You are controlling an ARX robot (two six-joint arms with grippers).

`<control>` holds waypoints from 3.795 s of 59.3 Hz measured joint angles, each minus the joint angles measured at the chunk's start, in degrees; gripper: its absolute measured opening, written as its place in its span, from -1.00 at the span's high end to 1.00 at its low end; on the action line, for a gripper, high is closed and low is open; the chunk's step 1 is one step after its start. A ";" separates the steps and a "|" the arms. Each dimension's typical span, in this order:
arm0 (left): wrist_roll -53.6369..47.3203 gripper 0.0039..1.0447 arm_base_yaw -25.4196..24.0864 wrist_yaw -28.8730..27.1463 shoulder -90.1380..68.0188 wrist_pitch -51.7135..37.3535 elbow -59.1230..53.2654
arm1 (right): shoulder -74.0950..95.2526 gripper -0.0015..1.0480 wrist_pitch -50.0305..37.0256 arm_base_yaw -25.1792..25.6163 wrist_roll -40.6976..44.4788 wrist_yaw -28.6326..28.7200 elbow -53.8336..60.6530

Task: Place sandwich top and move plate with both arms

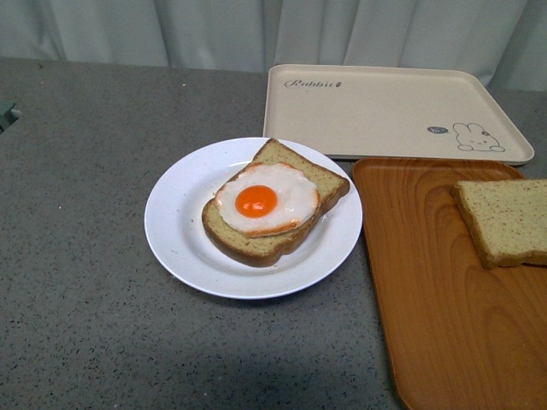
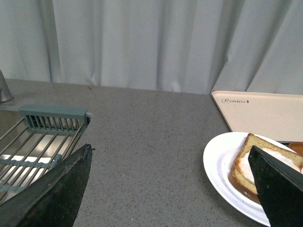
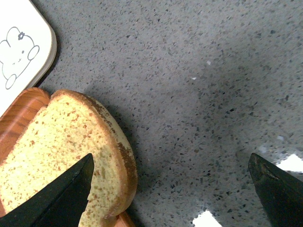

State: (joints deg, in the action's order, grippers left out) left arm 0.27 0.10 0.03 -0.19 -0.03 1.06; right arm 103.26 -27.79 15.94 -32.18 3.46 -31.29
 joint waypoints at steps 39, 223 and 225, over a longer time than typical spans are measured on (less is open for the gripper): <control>0.00 -0.88 0.02 0.00 0.00 0.00 0.00 | 5.31 -0.83 -6.54 -1.79 -7.80 1.16 0.33; -0.02 -0.88 0.02 0.00 0.00 0.00 0.00 | -34.82 0.53 -29.20 -15.98 30.71 -4.85 24.44; -0.02 -0.88 0.02 0.02 0.00 0.00 0.00 | -39.52 0.61 -25.22 -15.96 30.91 -4.42 26.69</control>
State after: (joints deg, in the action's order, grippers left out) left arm 0.25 0.12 0.05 -0.19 -0.03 1.06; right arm 63.75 -53.01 -0.01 -1.28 -0.95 -4.60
